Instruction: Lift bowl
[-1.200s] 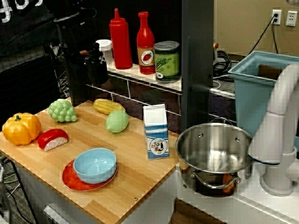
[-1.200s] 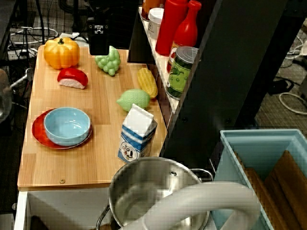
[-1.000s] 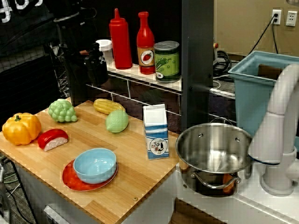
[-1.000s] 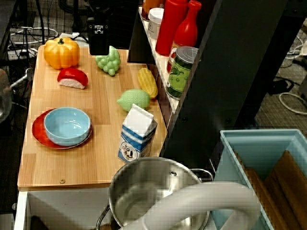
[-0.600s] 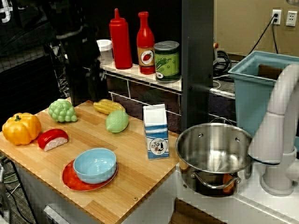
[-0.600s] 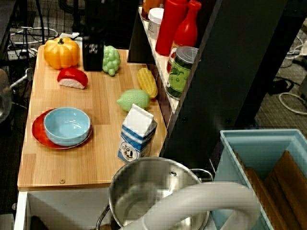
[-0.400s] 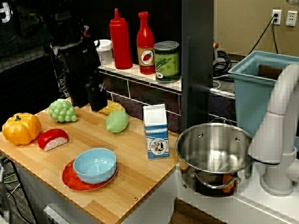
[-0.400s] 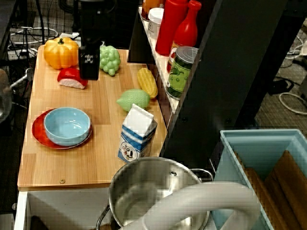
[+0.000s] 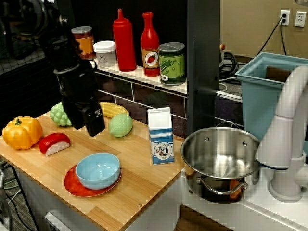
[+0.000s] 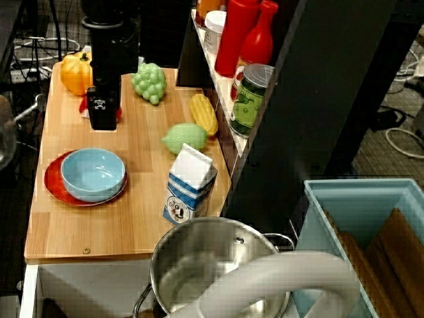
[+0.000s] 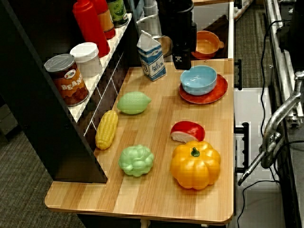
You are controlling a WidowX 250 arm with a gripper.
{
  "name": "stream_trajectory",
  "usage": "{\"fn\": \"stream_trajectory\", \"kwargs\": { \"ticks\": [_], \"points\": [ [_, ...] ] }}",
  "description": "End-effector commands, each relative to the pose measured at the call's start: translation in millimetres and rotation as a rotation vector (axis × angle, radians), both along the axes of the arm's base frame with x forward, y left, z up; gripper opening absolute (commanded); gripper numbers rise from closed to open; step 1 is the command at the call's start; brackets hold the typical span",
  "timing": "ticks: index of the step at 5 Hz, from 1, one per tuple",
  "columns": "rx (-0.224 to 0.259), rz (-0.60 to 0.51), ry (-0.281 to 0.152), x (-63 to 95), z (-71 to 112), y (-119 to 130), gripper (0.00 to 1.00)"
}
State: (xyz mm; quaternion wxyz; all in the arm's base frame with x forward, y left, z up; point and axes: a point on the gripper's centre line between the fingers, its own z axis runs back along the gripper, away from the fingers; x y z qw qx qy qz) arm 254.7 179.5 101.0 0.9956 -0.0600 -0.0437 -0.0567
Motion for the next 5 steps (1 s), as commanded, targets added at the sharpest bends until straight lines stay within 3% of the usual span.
{"fn": "stream_trajectory", "kwargs": {
  "ticks": [1,3,5],
  "points": [
    [0.091,-0.013,-0.057,-5.6,-7.0,5,1.00],
    [0.156,-0.004,-0.102,-7.0,-29.4,17,1.00],
    [0.170,0.003,-0.086,-7.5,-40.0,27,1.00]
  ]
}}
